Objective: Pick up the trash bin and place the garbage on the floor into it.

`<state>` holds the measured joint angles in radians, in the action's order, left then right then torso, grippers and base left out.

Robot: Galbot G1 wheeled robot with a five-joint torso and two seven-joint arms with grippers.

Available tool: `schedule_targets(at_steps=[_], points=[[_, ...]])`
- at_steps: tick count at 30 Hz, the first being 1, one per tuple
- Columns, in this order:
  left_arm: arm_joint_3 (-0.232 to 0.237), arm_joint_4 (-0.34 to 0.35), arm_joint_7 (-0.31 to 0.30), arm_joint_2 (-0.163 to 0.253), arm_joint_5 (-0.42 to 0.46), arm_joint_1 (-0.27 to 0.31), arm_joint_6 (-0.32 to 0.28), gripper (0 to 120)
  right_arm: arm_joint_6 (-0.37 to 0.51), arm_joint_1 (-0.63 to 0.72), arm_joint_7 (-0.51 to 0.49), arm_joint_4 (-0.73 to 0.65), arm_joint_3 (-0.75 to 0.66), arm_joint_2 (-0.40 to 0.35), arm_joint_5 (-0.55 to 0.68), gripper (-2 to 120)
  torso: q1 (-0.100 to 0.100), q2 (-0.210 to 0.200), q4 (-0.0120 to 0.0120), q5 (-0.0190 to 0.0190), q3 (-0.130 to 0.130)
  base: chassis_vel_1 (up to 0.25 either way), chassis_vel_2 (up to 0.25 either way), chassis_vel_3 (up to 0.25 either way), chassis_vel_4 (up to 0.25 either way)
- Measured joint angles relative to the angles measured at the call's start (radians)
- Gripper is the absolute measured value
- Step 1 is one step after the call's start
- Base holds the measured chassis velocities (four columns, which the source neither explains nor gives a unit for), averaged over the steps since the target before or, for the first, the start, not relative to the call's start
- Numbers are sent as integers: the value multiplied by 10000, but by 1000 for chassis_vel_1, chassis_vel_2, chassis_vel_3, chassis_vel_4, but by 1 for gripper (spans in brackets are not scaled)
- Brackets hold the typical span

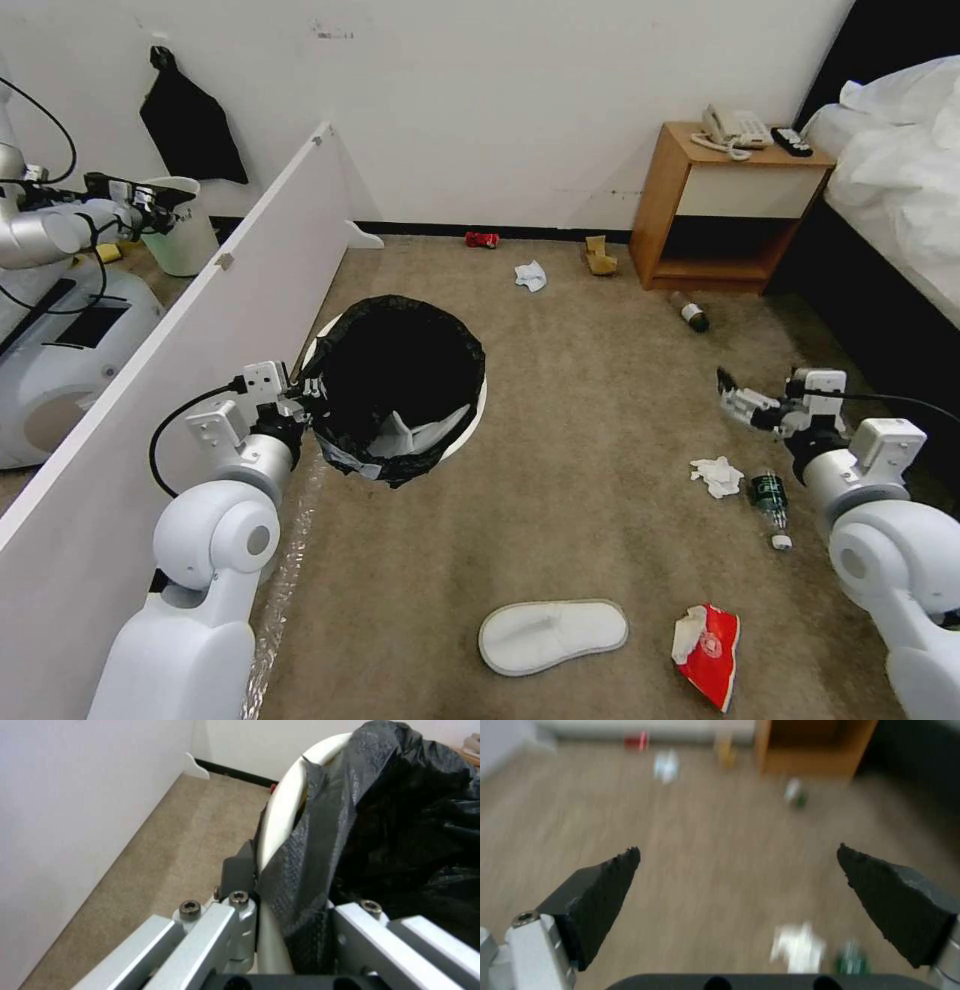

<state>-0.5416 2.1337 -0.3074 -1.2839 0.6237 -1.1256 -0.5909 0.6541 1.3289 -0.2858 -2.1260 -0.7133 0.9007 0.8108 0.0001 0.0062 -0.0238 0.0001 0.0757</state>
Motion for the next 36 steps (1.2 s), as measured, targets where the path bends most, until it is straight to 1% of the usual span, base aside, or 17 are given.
schedule_targets(at_steps=[1, 2, 4, 9, 10, 11, 12, 14, 18, 20, 30, 34, 35, 36], points=[[-10, 0, -13, 3, 5, -8, 0, 4, 658, 127, -87, -61, 30, -181, 407, 100, 0, 0, 0, -1, -1, 0, 0, 0, 0], [-10, 0, -13, 3, 5, -8, 0, 4, 658, 127, -87, -61, 30, -181, 407, 100, 0, 0, 0, -1, -1, 0, 0, 0, 0], [-22, -29, -17, 52, 25, -30, 12, 4, 984, 471, -191, -134, 59, -466, 912, 100, 0, 1, -1, -1, 0, 0, 0, 0, 0], [-25, -115, -19, 110, 51, -46, 39, 4, 1003, 1289, -472, -189, 143, -1007, 1369, 100, -1, 0, -1, -1, 0, 0, 0, 0, 0], [-25, -115, -19, 110, 51, -46, 39, 4, 1003, 1289, -472, -189, 143, -1007, 1369, 100, -1, 0, -1, -1, 0, 0, 0, 0, 0], [-26, -143, -17, 117, 74, -28, 47, 4, 986, 1689, -553, -218, 156, -1213, 1497, 100, 0, 0, -2, 0, 0, 0, 0, 0, 0], [-26, -143, -17, 117, 74, -28, 47, 4, 986, 1689, -553, -218, 156, -1213, 1497, 100, 0, 0, -2, 0, 0, 0, 0, 0, 0], [-30, -166, -12, 122, 90, -12, 54, 4, 951, 2189, -630, -267, 182, -1404, 1556, 100, 0, 0, -2, -1, 0, 0, 0, 0, 0], [-31, -171, -11, 122, 94, -20, 55, 4, 921, 2605, -790, -294, 244, -1481, 1617, 100, 0, 1, -2, 0, 0, 0, 0, 0, 0], [-35, -142, -10, 120, 102, -64, 58, 4, 892, 3061, -876, -296, 290, -1563, 1699, 100, -1, 0, -2, -1, 0, 0, 0, 0, 0], [-115, -70, -4, 150, 112, -177, 109, 4, 764, 3673, -877, 127, 398, -1586, 1631, 100, 0, 0, -2, -1, 0, 0, 0, 0, 0], [-119, -75, 20, 150, 120, -189, 137, 4, 502, 3670, -476, 422, 470, -1442, 1296, 100, 0, 0, -2, -1, 0, 0, 0, 0, 0], [-118, -94, 30, 150, 120, -189, 146, 4, 398, 3627, -220, 490, 513, -1414, 1015, 100, -1, 0, -2, 0, 0, 0, 0, 0, 0], [-118, -94, 30, 150, 120, -189, 146, 4, 398, 3627, -220, 490, 513, -1414, 1015, 100, -1, 0, -2, 0, 0, 0, 0, 0, 0]])
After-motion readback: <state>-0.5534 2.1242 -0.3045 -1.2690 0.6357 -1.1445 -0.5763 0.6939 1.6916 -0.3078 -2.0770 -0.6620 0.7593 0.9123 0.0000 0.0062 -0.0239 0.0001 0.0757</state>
